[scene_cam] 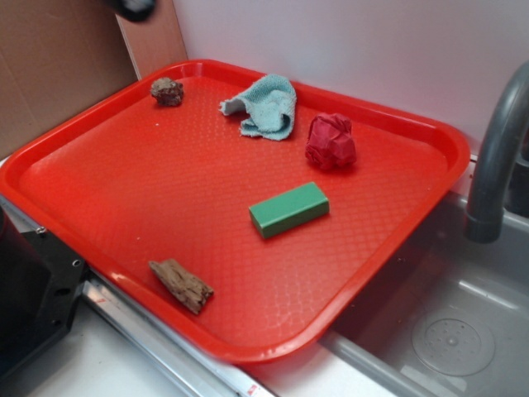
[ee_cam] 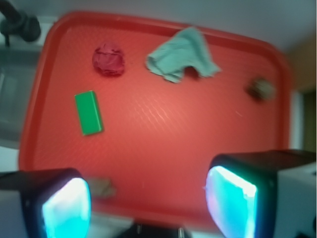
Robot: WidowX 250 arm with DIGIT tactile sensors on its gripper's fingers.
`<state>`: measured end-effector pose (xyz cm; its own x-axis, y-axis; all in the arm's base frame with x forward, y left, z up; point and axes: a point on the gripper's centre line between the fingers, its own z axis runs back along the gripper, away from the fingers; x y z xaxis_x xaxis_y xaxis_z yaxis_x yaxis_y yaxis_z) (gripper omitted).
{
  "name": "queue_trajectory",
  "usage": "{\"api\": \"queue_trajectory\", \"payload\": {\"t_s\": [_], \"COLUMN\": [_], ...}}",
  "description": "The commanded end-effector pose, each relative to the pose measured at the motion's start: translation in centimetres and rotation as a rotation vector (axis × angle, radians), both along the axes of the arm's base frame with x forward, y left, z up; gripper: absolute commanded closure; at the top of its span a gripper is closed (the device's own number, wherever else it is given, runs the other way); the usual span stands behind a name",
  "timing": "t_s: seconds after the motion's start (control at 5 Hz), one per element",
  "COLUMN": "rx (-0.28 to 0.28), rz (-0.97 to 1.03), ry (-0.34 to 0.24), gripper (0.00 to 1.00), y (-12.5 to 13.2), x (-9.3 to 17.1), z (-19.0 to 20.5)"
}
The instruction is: Grab the red paper.
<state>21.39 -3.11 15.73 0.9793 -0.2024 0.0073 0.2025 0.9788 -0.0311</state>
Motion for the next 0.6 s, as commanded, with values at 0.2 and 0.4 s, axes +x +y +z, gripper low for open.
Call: {"api": "queue_trajectory", "payload": {"t_s": [0.2, 0.4], "rx": [-0.007, -0.013], "rz": [-0.298, -0.263], "ry": [-0.164, -0.245], "gripper": [0.0, 0.0], "y": [-5.8, -5.6], "x": [8.3, 9.8], "z": [-6.0, -7.7]}}
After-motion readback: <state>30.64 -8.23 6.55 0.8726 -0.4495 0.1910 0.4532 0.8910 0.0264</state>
